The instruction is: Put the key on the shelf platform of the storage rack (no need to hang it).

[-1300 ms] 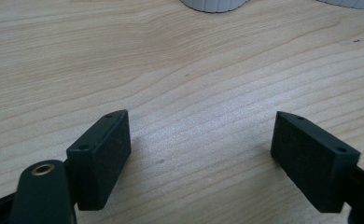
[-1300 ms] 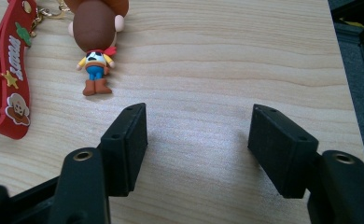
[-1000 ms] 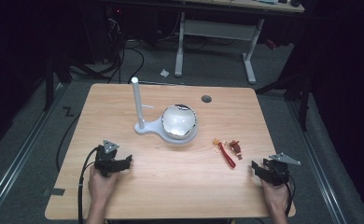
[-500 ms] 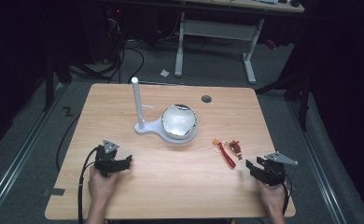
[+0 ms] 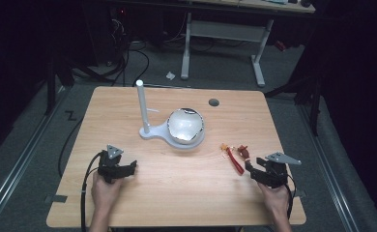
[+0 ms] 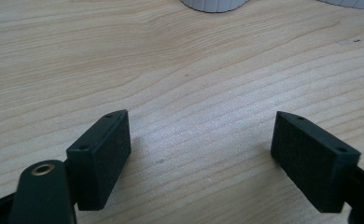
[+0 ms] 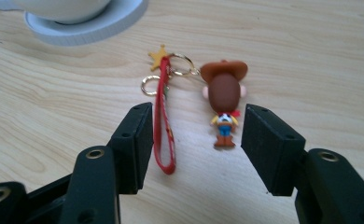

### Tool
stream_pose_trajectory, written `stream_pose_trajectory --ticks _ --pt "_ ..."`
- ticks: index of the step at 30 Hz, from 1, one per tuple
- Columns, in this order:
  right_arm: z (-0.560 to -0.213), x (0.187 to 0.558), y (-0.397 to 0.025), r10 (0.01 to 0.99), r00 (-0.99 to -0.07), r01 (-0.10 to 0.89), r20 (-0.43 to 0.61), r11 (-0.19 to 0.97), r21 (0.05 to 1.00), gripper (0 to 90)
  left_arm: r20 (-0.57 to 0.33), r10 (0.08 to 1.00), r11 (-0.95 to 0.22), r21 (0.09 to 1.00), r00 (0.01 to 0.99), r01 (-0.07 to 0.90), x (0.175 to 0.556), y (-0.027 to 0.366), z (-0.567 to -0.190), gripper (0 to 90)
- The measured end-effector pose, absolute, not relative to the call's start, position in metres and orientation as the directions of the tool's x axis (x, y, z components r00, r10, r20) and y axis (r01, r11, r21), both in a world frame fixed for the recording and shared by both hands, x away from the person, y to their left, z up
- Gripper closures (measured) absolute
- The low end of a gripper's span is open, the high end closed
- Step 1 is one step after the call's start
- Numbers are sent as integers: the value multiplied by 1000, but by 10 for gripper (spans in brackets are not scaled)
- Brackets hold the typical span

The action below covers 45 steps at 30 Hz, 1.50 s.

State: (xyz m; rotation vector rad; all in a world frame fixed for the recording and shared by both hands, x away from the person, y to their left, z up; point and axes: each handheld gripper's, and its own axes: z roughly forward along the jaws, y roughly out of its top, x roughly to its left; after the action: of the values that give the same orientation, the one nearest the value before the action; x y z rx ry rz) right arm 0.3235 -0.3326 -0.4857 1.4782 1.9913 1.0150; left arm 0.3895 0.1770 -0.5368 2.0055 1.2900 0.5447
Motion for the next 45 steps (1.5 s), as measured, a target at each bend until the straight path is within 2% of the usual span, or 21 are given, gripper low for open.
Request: stream_pose_trajectory --ticks 6,19,22,32,35,45 --pt "-483 332 -321 939 -339 614 54 177 769 365 -15 907 -276 733 421 622 390 177 -537 203" --pt "-486 355 -308 934 -357 637 21 227 737 302 -15 907 -276 733 421 622 390 177 -537 203" --pt "-491 366 -313 943 -329 653 48 191 733 272 -15 907 -276 733 421 622 390 177 -537 203" --pt "-506 383 -319 941 -322 690 107 156 706 201 -13 907 -278 733 422 621 389 177 -537 201" --pt "-508 388 -317 945 -317 698 84 173 694 161 -14 907 -278 733 422 621 389 177 -537 201" --pt "-512 398 -312 945 -326 707 34 219 672 130 -14 906 -278 733 422 621 389 177 -537 201"
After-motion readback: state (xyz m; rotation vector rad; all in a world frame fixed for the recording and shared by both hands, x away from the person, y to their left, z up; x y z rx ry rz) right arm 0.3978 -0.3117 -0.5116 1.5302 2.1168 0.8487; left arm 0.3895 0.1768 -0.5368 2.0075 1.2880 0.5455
